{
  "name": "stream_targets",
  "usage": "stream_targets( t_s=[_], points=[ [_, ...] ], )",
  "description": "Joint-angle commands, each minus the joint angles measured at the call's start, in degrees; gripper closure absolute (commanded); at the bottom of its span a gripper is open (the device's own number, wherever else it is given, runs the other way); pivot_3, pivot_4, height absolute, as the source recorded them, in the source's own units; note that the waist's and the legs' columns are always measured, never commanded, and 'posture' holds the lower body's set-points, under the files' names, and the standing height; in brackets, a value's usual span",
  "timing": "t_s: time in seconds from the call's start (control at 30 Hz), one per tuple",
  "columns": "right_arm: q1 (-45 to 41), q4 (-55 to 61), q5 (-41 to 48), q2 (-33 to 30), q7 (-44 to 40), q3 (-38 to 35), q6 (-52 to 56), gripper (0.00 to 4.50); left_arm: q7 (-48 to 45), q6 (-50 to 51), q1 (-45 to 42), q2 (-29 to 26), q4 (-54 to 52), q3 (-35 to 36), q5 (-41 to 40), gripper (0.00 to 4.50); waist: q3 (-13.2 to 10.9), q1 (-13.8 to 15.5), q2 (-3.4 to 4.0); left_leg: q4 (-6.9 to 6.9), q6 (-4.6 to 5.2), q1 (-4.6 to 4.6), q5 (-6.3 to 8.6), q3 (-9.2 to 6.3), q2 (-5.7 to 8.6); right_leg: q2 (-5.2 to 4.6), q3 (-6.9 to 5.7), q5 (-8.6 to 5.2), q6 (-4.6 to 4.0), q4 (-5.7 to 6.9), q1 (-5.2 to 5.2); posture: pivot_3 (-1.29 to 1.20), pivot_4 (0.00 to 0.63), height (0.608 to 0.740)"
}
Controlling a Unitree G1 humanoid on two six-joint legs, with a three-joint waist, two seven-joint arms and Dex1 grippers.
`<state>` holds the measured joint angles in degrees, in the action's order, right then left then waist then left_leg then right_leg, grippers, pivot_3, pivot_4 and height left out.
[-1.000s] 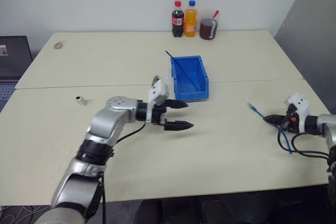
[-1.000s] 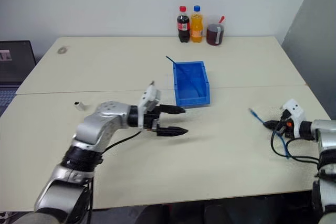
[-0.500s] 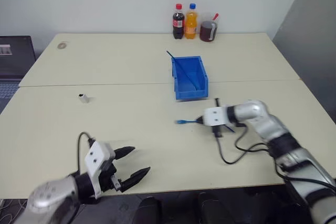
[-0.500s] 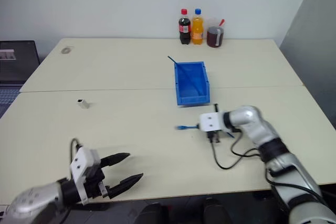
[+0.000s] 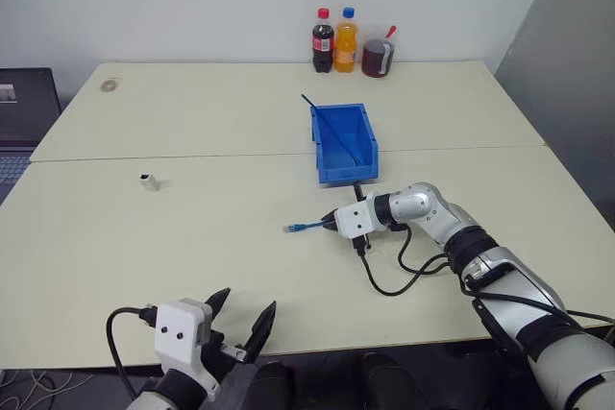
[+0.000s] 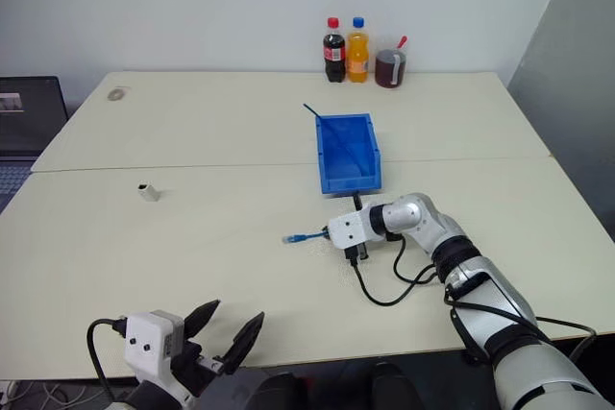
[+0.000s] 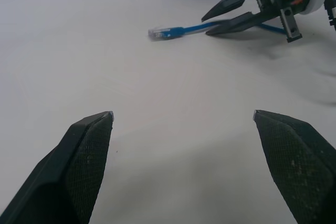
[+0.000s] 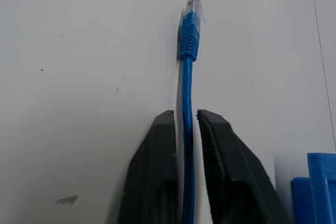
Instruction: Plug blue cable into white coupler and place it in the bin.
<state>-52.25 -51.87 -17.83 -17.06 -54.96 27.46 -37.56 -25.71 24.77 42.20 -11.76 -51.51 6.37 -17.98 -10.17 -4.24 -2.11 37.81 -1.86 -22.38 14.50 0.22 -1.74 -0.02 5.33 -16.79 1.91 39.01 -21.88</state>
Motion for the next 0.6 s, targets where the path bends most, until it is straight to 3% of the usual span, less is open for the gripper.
stream_targets(
  t_s=[0.03, 0.2, 0.37, 0.5, 0.6],
  points=[
    [1.4, 0.1, 1.5, 0.0, -2.7, -0.6, 2.3, 2.66, -1.1, -0.1, -3.5, -3.1, 0.7, 0.8, -1.6, 0.0, 0.0, -0.1, 0.01, 0.0, 0.0, 0.0, 0.0, 0.0, 0.0, 0.02, 0.0, 0.0, 0.0, 0.0, 0.0, 0.0, 0.15, 0.74],
    [5.9, 11.2, 8.2, -3.8, -8.3, -4.2, 9.7, 1.51, -6.1, 2.0, -13.7, -11.1, 6.5, 5.6, -6.0, 0.0, 0.0, 0.4, 0.09, 0.02, 0.0, 0.0, 0.0, -0.09, 0.04, 0.03, -0.11, 0.05, 0.09, 0.01, 0.06, 0.0, 0.15, 0.74],
    [16.0, 39.4, 22.5, -11.2, -15.1, -10.0, 32.0, 0.32, -17.2, 1.1, -30.6, -23.3, 21.7, 7.3, -8.4, 0.0, -0.1, 1.9, 0.24, 0.05, -0.01, -0.14, -0.01, -0.36, 0.06, -0.02, -0.4, 0.09, 0.16, 0.05, 0.05, 0.0, 0.15, 0.74],
    [22.9, 64.1, 39.5, -19.0, -12.7, -18.5, 62.5, 0.19, -33.9, -1.2, -50.0, -32.4, 42.7, 0.7, -7.4, 0.0, -0.4, 2.7, 0.67, 0.14, -0.05, -0.49, -0.04, -0.42, 0.02, 0.03, -0.72, 0.15, 0.19, 0.12, -0.32, 0.0, 0.15, 0.74],
    [27.1, 73.4, 47.3, -22.9, -8.8, -24.0, 76.0, 0.19, -45.7, -4.3, -63.1, -33.5, 58.3, -7.2, -3.9, 0.0, -0.4, 2.6, 0.67, 0.13, -0.09, -0.54, -0.08, -0.62, 0.06, -0.03, -1.03, 0.14, 0.18, -0.02, -0.27, 0.0, 0.15, 0.74]
  ],
)
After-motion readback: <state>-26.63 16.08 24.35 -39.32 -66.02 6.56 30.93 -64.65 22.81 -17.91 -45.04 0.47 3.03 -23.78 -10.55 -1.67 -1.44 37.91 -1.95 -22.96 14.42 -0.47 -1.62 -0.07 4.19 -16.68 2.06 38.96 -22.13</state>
